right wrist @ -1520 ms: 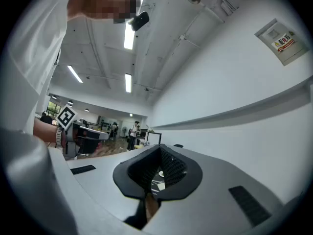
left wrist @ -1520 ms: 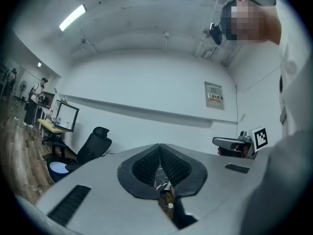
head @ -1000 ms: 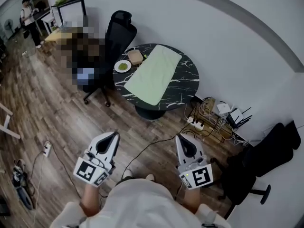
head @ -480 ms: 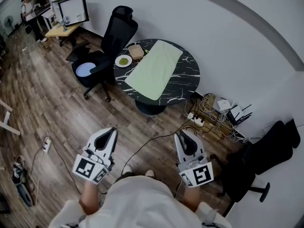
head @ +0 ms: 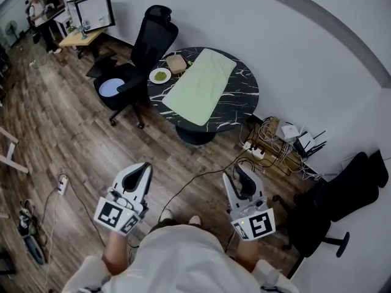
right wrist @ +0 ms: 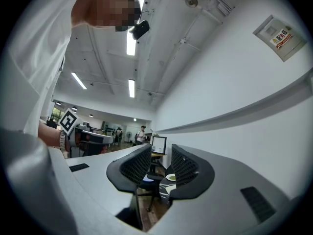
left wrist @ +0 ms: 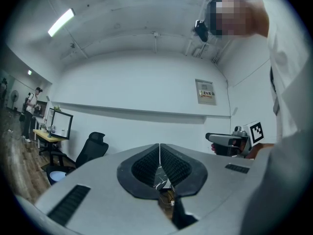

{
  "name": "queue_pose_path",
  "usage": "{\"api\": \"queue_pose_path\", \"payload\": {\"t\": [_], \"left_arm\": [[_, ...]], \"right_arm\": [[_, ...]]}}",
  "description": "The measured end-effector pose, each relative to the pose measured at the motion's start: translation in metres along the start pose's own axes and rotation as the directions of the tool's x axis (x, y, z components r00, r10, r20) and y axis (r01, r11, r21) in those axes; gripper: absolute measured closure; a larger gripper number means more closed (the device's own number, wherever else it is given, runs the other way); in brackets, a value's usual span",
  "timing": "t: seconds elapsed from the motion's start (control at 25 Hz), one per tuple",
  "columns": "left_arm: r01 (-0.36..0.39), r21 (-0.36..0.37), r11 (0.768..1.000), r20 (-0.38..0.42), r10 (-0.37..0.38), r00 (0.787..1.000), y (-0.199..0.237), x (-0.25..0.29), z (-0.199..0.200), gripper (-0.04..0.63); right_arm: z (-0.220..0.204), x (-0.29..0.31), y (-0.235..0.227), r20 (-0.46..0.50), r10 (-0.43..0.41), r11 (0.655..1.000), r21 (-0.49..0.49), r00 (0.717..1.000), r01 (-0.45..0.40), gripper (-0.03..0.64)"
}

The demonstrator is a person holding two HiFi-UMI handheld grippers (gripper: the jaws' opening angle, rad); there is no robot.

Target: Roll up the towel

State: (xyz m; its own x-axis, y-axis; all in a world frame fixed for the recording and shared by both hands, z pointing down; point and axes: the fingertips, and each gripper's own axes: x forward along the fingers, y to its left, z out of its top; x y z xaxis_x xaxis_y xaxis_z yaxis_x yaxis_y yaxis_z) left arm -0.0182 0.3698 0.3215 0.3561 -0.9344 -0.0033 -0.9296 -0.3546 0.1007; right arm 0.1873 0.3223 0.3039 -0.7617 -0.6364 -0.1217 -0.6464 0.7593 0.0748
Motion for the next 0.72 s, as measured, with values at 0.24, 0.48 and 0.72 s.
{"api": "queue_pose_path", "payload": {"t": [0.24, 0.48, 0.72], "left_arm": [[0.007, 0.013, 1.000, -0.001, -0.007, 1.000, -0.006, 0.001, -0.002, 0.591], [-0.057, -0.008, 0.998, -0.003, 0.057, 0.998, -0.007, 0.002, -0.003, 0.592], [-0.098, -0.007, 0.995, 0.005, 0.098, 0.995, -0.019, 0.009, -0.003, 0.592]], "right_arm": [[0.003, -0.003, -0.010, 0.018, -0.011, 1.000, 0.001, 1.000, 0.011, 0.494], [0.000, -0.011, -0.027, 0.016, -0.028, 0.999, 0.022, 0.999, 0.027, 0.620], [-0.005, -0.022, -0.043, 0.007, -0.007, 1.000, 0.022, 1.000, 0.007, 0.623]]}}
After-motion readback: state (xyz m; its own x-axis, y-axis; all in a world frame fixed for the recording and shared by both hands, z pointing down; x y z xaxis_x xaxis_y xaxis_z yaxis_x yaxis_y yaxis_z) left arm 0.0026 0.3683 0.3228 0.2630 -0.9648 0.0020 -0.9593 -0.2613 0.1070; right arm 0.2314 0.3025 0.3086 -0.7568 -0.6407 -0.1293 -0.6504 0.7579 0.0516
